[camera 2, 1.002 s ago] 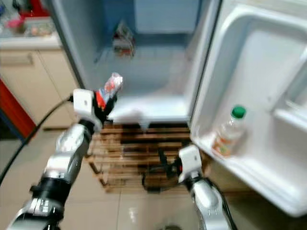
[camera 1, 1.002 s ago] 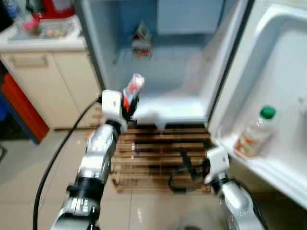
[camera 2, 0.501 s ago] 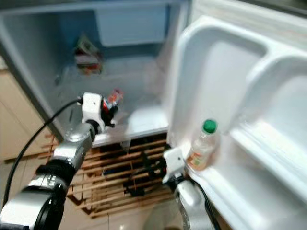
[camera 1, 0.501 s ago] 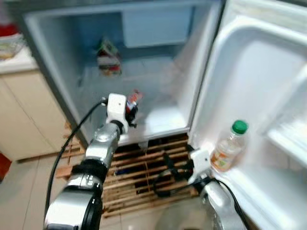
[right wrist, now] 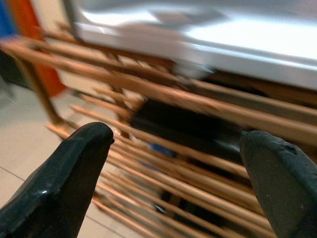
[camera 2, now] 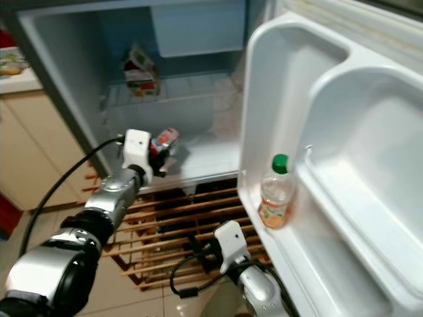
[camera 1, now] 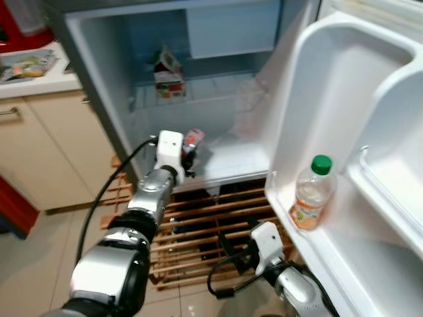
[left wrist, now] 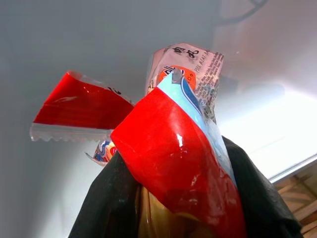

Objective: Restocking fridge

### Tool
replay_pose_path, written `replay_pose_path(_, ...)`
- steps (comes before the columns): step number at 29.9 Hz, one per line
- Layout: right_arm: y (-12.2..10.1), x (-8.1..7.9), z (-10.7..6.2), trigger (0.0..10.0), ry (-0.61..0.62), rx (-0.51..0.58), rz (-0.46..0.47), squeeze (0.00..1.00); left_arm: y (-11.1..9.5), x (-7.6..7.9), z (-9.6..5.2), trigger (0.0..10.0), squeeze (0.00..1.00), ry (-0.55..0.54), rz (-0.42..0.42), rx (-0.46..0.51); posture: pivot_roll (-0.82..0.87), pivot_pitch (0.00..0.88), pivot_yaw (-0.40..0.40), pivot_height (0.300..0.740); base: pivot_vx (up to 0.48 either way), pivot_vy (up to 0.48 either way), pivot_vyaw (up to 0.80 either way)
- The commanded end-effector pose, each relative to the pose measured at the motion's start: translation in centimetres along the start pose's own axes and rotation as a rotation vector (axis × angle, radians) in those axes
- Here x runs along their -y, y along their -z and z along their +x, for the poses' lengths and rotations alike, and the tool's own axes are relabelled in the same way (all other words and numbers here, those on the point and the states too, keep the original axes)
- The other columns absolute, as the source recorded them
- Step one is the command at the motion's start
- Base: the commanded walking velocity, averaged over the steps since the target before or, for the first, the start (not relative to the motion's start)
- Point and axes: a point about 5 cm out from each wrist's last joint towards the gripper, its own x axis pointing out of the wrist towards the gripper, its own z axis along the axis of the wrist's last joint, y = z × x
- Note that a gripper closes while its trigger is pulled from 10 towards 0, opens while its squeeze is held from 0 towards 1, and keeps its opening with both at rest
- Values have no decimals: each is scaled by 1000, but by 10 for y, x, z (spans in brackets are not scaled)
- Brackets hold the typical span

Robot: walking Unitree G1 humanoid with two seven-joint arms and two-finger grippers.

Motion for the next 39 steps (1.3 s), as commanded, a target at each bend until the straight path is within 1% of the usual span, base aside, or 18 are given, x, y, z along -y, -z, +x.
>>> replay_pose_path(1, -2, 7, -1, 10000, 19, 17, -6, 0, -4, -5, 0, 10000, 0, -13, 21, 25, -279, 0, 83, 740, 0, 0, 0)
replay_pose_path(2, -1, 9, -1, 10000, 26, 12, -19, 0, -4, -5, -1, 10000, 0, -13, 22, 28, -279, 0, 83, 740, 0, 0, 0)
replay_pose_path(5, -2, 31, -10, 10000, 90, -22, -157, 0, -3, -5, -1, 10000, 0, -13, 20, 35, -277, 0, 78, 740, 0, 0, 0)
replay_pose_path(8, 0, 49, -20, 10000, 157, -56, -243, 0, -1, -4, -2, 10000, 0, -13, 18, 38, -277, 0, 77, 740, 0, 0, 0)
replay_pose_path(9, -1, 53, -25, 10000, 171, -52, -244, 0, -1, -4, -2, 10000, 0, -13, 17, 39, -275, 0, 76, 740, 0, 0, 0)
replay_pose_path(12, -16, 66, -44, 10000, 210, 18, -221, 0, -2, -4, -2, 10000, 0, -12, 14, 44, -275, 0, 74, 740, 0, 0, 0)
replay_pose_path(13, -41, 62, -49, 10000, 198, 79, -207, 0, -2, -4, -2, 10000, 0, -11, 15, 47, -275, 0, 73, 740, 0, 0, 0)
replay_pose_path(14, -41, 62, -49, 10000, 198, 79, -207, 0, -2, -4, -2, 10000, 0, -11, 15, 47, -275, 0, 73, 740, 0, 0, 0)
replay_pose_path(15, -59, 55, -52, 10000, 175, 124, -188, 0, -2, -3, -2, 10000, 0, -10, 16, 50, -274, 0, 72, 740, 0, 0, 0)
replay_pose_path(16, -82, 36, -49, 10000, 114, 185, -124, 0, -3, -3, -1, 10000, 0, -7, 21, 56, -271, 0, 68, 740, 0, 0, 0)
replay_pose_path(17, -82, 36, -49, 10000, 114, 185, -124, 0, -3, -3, -1, 10000, 0, -7, 21, 56, -271, 0, 68, 740, 0, 0, 0)
replay_pose_path(20, -100, 7, -37, 10000, -11, 224, 13, 0, -6, -2, -1, 10000, 0, -5, 28, 65, -269, 0, 63, 740, 0, 0, 0)
replay_pose_path(22, -109, -3, -35, 10000, -62, 238, 81, 0, -6, -2, -1, 10000, 0, -7, 32, 68, -270, 0, 62, 740, 0, 0, 0)
replay_pose_path(23, -109, -3, -35, 10000, -62, 238, 81, 0, -6, -2, -1, 10000, 0, -7, 32, 68, -270, 0, 62, 740, 0, 0, 0)
replay_pose_path(27, -121, -7, -38, 10000, -110, 218, 163, 0, -8, -1, 0, 10000, 0, -16, 69, 67, -272, 0, 59, 740, 0, 0, 0)
replay_pose_path(31, -124, -9, -37, 10000, -137, 186, 172, 0, -11, -2, 3, 10000, 0, -47, 125, 53, -272, 2, 57, 740, 0, 0, 0)
replay_pose_path(33, -124, -11, -36, 10000, -149, 175, 170, 0, -14, -3, 4, 10000, 0, -59, 135, 49, -272, 3, 58, 740, 0, 0, 0)
replay_pose_path(39, -121, -24, -29, 10000, -180, 140, 141, 0, -32, -6, 8, 10000, 0, -134, 220, 69, -304, 45, 81, 740, 0, 0, 0)
